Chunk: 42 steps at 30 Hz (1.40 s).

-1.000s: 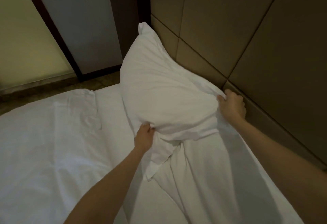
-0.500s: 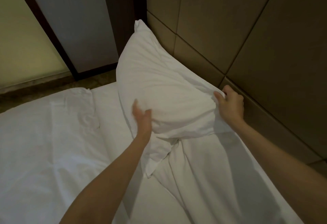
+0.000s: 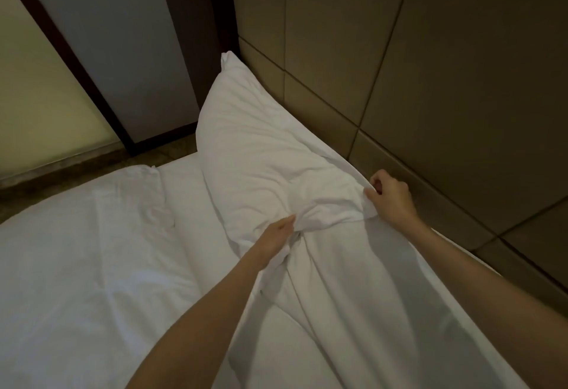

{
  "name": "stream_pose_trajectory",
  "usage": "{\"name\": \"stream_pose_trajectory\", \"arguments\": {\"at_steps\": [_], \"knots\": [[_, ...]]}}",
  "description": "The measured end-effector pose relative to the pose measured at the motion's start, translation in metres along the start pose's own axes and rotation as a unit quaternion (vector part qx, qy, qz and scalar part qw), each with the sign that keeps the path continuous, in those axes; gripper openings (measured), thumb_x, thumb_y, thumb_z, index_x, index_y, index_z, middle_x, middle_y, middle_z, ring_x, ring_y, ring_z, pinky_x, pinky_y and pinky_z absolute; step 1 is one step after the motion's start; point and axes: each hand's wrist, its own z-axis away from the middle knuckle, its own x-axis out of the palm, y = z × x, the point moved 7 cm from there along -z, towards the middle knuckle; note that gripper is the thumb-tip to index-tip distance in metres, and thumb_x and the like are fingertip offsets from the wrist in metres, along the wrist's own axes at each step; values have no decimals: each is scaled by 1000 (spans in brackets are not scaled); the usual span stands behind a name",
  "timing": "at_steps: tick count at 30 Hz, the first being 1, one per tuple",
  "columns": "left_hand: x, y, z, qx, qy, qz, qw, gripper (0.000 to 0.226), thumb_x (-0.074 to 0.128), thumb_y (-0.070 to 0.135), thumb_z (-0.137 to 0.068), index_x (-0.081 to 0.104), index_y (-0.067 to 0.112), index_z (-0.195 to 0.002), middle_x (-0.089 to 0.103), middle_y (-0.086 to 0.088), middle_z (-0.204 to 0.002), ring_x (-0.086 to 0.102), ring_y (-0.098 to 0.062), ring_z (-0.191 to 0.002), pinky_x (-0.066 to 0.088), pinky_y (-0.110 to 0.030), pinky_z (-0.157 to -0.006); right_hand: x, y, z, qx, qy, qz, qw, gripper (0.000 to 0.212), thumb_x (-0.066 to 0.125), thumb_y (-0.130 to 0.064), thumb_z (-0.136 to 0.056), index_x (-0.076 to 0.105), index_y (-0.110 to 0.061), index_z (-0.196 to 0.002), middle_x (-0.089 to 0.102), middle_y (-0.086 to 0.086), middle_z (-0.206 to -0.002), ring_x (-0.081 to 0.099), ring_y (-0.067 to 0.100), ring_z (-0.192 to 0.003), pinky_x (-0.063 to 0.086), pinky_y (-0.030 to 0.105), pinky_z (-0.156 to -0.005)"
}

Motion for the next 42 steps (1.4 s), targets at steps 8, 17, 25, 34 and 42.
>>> {"name": "stream_pose_trajectory", "arguments": {"at_steps": [8,17,25,34,42], "knots": [[-24,7,110,37,121,61,990,31,38,3,-95,61,-6,-115,67,-18,-104,59,-15,-73,46,-17,-63,-36,5,96,2,-1,-51,999,13,54,-6,-86,66,-5,-82,63,8,-75,60,29,-78,50,36,-70],[-15,-4,235,88,127,35,987,32,34,1,-91,66,4,-96,68,-11,-86,60,-19,-72,43,-20,-63,-78,19,237,34,7,-134,990,13,53,-6,-85,65,-6,-82,66,7,-72,62,12,-59,42,18,-50],[-14,-20,319,127,132,13,983,32,35,2,-90,67,7,-92,67,-8,-80,60,-17,-67,44,-20,-61,-95,43,338,54,36,-91,994,12,53,-5,-87,64,-10,-90,65,7,-87,61,23,-81,48,28,-63],[53,-40,337,118,118,18,986,32,35,3,-89,66,12,-86,68,-7,-81,60,-18,-68,44,-22,-62,-153,160,364,163,14,265,950,64,59,-27,-86,27,-17,-140,26,14,-148,27,37,-135,28,52,-105],[131,-50,326,102,92,9,990,31,38,5,-89,66,17,-87,68,-3,-82,62,-15,-69,44,-23,-65,-145,238,349,182,-46,390,902,96,75,-52,-67,29,-7,-138,47,12,-135,41,31,-128,25,51,-109]]}}
